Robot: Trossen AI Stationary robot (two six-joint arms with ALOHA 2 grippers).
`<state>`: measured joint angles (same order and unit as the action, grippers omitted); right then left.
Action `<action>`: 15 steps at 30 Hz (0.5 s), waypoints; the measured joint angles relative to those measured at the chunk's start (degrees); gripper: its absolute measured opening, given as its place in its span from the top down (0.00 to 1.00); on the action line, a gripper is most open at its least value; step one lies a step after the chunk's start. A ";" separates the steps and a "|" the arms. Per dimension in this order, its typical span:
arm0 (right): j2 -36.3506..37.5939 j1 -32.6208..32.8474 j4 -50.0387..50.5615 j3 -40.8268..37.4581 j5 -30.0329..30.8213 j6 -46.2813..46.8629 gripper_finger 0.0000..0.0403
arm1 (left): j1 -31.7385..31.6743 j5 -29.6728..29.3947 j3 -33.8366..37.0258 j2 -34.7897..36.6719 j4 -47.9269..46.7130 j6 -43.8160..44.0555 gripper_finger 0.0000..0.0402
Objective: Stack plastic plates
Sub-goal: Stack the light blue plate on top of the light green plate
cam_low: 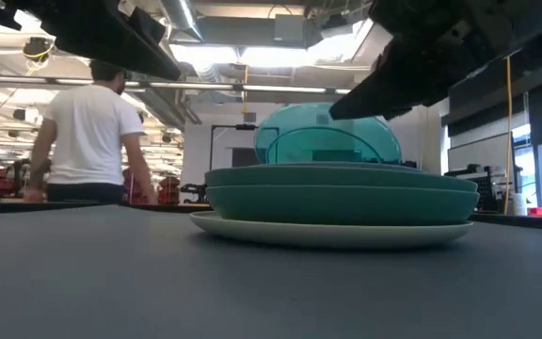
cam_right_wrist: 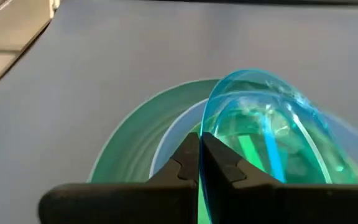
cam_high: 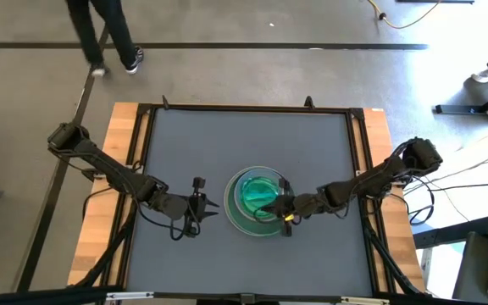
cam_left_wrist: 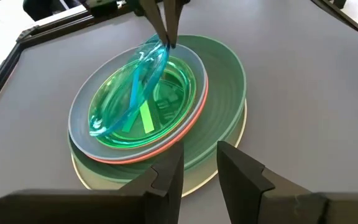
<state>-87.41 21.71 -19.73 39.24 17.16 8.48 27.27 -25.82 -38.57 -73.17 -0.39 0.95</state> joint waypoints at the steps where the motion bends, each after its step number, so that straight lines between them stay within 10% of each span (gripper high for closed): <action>1: -0.11 -0.07 0.21 0.00 -0.06 1.36 0.98 | 0.00 0.00 0.00 0.00 0.01 0.00 0.78; 15: -0.62 -0.74 -0.28 0.00 2.29 4.47 0.73 | -0.05 -0.05 -0.02 0.00 -0.66 -3.97 0.78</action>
<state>-88.03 20.97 -20.02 39.24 19.44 12.95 27.21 -25.88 -38.59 -73.17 -1.05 -3.02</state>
